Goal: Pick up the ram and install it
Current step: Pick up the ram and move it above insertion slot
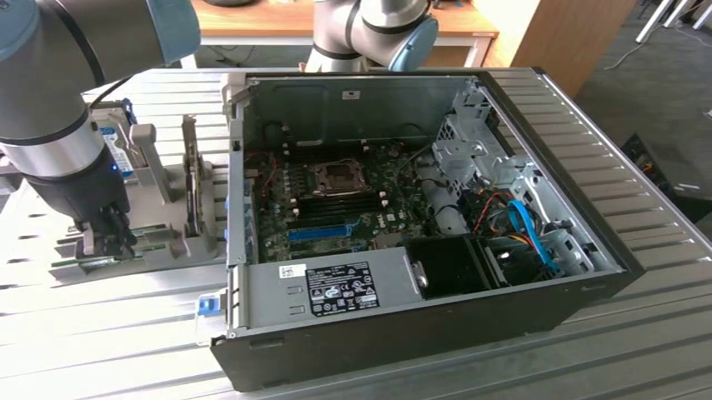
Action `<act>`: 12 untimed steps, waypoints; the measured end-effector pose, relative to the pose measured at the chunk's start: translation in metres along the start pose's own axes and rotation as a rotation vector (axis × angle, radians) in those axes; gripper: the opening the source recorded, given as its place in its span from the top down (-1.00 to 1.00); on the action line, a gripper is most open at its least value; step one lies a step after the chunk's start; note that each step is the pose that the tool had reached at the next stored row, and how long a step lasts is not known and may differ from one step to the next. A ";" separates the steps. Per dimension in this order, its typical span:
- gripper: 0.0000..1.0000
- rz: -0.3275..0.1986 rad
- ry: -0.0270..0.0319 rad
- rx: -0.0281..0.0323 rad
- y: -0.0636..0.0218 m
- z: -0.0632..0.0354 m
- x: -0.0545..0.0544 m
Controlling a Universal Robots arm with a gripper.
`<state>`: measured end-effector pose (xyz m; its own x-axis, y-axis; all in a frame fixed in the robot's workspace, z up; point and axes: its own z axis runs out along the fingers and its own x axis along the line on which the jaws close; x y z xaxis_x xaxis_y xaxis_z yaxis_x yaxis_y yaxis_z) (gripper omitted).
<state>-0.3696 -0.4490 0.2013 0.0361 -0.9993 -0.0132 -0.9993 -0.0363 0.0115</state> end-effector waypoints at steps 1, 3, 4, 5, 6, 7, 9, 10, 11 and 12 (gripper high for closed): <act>0.45 0.000 -0.0001 0.0001 0.0000 0.0000 0.000; 0.49 0.000 0.0000 0.0001 0.0000 0.0000 0.000; 0.61 0.000 -0.0001 0.0001 0.0000 0.0000 0.000; 0.61 0.000 0.0001 0.0000 0.0000 0.0000 0.000; 0.73 0.000 0.0001 0.0000 0.0000 0.0000 0.000; 0.73 0.000 0.0001 0.0000 0.0000 0.0000 0.000; 0.76 0.000 -0.0001 0.0000 0.0000 0.0000 0.000; 0.76 0.000 0.0000 0.0000 0.0000 0.0000 0.000; 0.76 0.000 0.0000 0.0000 0.0000 0.0000 0.000; 0.76 0.000 0.0000 0.0000 0.0000 0.0000 0.000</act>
<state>-0.3696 -0.4490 0.2013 0.0361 -0.9993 -0.0132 -0.9993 -0.0362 0.0115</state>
